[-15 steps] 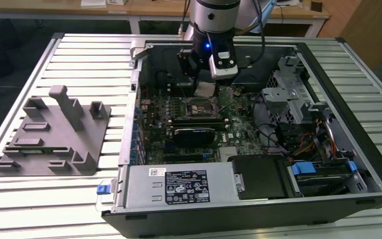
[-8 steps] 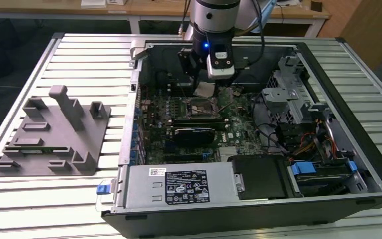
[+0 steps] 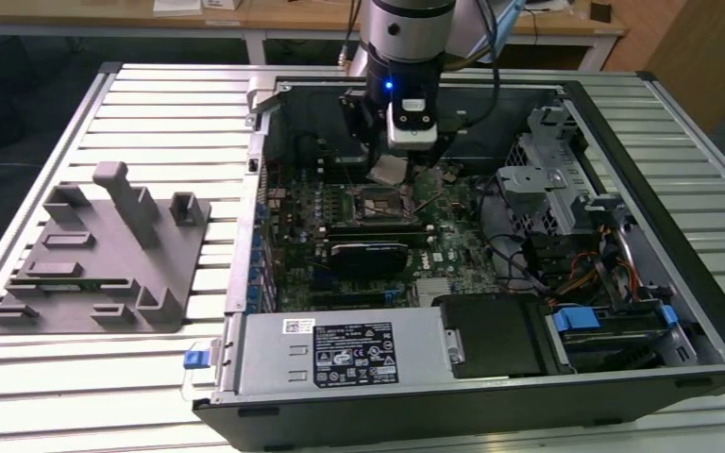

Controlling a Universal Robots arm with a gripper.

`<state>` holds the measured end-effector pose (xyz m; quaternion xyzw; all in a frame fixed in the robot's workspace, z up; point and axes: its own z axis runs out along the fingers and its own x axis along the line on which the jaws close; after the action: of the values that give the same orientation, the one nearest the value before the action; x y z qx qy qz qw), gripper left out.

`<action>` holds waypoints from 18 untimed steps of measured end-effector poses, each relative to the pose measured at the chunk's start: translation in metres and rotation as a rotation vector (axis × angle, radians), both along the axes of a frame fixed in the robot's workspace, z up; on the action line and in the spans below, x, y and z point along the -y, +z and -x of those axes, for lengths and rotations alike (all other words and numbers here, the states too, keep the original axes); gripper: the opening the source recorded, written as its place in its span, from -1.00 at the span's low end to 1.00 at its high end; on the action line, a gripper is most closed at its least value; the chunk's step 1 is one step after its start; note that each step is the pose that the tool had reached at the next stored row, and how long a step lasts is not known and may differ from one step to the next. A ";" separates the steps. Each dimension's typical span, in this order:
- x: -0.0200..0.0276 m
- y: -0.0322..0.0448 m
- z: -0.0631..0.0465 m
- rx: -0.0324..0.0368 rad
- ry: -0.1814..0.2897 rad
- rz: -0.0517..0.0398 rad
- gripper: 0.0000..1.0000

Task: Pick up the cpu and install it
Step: 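Place the cpu into insertion slot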

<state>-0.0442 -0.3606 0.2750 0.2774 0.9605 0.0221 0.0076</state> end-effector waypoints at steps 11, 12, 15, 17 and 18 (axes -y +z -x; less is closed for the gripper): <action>0.0000 -0.0003 0.000 0.0000 -0.171 0.0000 0.09; 0.0000 -0.0004 0.000 -0.0001 -0.189 0.0000 0.09; 0.0000 -0.0005 0.000 0.0000 -0.243 0.0000 0.09; 0.0000 -0.0006 0.000 -0.0001 -0.278 0.0000 0.09; 0.0000 -0.0007 0.000 0.0000 -0.296 0.0000 0.09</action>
<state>-0.0442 -0.3606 0.2743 0.4158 0.9092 0.0207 0.0108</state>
